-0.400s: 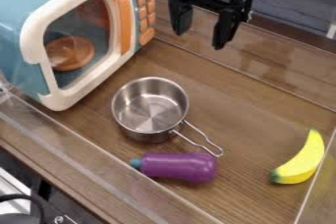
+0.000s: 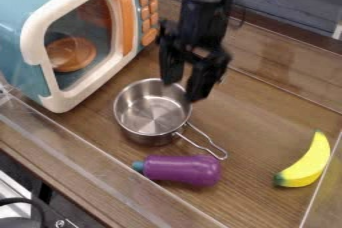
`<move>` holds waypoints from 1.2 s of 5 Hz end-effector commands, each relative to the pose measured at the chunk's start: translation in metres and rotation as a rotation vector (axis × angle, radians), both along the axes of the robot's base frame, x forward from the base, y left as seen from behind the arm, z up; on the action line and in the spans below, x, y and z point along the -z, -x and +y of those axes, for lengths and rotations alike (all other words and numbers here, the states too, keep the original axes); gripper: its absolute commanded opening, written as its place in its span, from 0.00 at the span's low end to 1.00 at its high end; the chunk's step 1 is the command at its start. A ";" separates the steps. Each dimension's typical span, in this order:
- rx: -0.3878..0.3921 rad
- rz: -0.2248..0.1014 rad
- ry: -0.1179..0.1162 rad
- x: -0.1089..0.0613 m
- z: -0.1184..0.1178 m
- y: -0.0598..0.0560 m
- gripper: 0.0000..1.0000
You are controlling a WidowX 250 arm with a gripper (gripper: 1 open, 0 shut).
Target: Put the eggplant in the silver pot
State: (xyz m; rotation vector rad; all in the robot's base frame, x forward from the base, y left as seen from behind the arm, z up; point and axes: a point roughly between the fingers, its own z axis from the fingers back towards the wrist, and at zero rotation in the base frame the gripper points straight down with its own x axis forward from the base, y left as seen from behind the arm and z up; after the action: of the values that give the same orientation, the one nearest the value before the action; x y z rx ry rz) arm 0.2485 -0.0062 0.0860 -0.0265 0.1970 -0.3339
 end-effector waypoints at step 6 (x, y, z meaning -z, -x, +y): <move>0.368 -0.154 -0.018 0.017 -0.012 0.043 1.00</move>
State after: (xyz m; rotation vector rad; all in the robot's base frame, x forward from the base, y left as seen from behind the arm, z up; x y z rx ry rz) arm 0.2020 -0.0190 0.0638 0.0458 0.0741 -0.6940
